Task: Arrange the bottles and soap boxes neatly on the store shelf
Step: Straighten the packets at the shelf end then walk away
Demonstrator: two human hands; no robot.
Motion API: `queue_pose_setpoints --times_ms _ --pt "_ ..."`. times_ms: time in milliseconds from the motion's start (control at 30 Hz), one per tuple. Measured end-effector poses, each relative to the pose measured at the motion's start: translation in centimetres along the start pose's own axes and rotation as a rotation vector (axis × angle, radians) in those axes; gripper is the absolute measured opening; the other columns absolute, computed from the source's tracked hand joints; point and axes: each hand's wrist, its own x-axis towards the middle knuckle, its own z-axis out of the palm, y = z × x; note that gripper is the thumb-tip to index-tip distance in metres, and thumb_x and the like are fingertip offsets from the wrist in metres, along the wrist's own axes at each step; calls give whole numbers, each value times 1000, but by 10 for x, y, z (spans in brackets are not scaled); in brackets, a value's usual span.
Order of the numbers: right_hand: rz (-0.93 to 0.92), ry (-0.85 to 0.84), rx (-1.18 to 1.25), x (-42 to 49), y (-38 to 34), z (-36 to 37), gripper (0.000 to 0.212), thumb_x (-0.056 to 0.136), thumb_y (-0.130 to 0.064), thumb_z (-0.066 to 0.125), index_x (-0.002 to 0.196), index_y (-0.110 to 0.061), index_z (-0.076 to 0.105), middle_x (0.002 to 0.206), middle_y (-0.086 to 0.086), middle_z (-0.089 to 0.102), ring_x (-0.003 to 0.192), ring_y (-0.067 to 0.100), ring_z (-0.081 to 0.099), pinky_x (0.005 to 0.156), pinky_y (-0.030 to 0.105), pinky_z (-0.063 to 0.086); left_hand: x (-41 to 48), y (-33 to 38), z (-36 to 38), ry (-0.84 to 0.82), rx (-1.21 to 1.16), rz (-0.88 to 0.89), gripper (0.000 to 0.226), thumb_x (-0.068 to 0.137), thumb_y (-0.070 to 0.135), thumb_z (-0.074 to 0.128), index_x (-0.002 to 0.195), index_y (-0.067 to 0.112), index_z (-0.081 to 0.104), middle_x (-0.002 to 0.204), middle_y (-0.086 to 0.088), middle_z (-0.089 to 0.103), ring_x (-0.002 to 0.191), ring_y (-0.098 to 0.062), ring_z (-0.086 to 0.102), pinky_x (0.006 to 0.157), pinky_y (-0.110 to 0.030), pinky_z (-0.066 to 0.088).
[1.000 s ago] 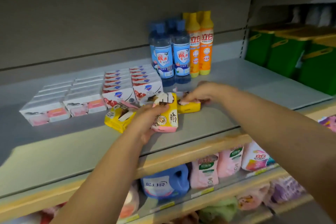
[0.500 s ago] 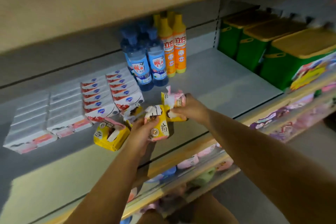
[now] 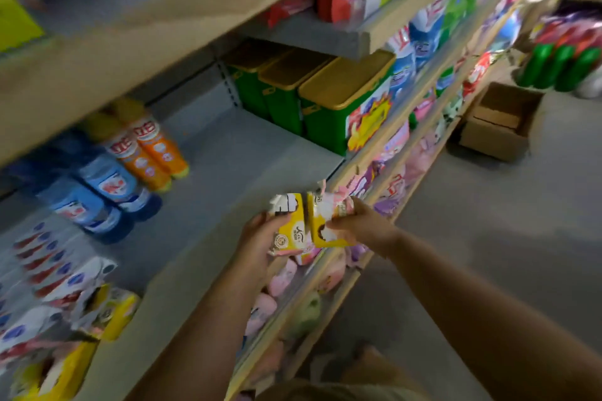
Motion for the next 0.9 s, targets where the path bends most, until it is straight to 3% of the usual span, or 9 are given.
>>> queue_pose_setpoints --times_ms 167,267,300,433,500,600,667,833,900 --pt "89 216 210 -21 19 -84 21 82 -13 70 102 -12 64 73 -4 69 60 7 64 52 21 50 23 -16 87 -125 138 -102 20 80 5 68 99 8 67 85 -16 73 71 -32 70 53 -42 57" --pt "111 353 224 -38 30 -121 13 82 -16 71 94 -13 66 76 -2 69 64 9 63 56 23 51 34 -30 131 -200 202 -163 23 79 4 68 102 9 65 99 -19 69 91 -38 66 80 -60 53" --pt "115 384 241 -43 34 -132 9 82 -15 70 90 -14 66 74 -2 68 63 8 62 55 22 51 38 -35 144 -220 219 -186 21 80 4 67 100 10 65 97 -18 70 90 -38 67 82 -61 51" --pt "162 545 300 -64 50 -175 8 81 -16 72 86 -16 66 75 0 68 67 11 63 60 23 54 58 -57 197 -330 300 -270 13 82 1 65 91 10 65 72 -8 72 64 -27 70 53 -45 58" --pt "199 629 307 -70 59 -195 11 80 -17 72 89 -16 65 76 -1 68 68 10 63 59 21 53 68 -67 223 -372 337 -334 12 82 4 65 94 7 63 64 -9 71 53 -25 68 39 -36 52" --pt "259 739 340 -74 73 -222 14 80 -19 73 91 -17 66 78 0 69 69 12 64 60 23 52 89 -82 258 -427 411 -401 11 83 11 67 91 11 60 59 -7 69 45 -23 65 33 -29 46" --pt "292 785 363 -74 81 -241 13 79 -20 74 89 -19 66 77 0 69 66 10 64 56 21 50 104 -91 281 -449 453 -425 18 81 15 72 95 13 62 67 -7 72 51 -24 68 38 -33 50" --pt "394 885 374 -60 101 -299 20 75 -27 76 92 -19 67 84 6 67 76 19 62 69 32 50 156 -108 338 -442 577 -458 42 78 23 75 115 11 60 106 -17 69 87 -33 69 72 -51 57" --pt "439 916 373 -52 104 -328 24 74 -30 75 94 -19 68 83 4 67 74 18 63 66 29 50 183 -111 364 -401 633 -434 42 78 25 75 115 11 60 110 -16 66 94 -33 66 73 -50 57"
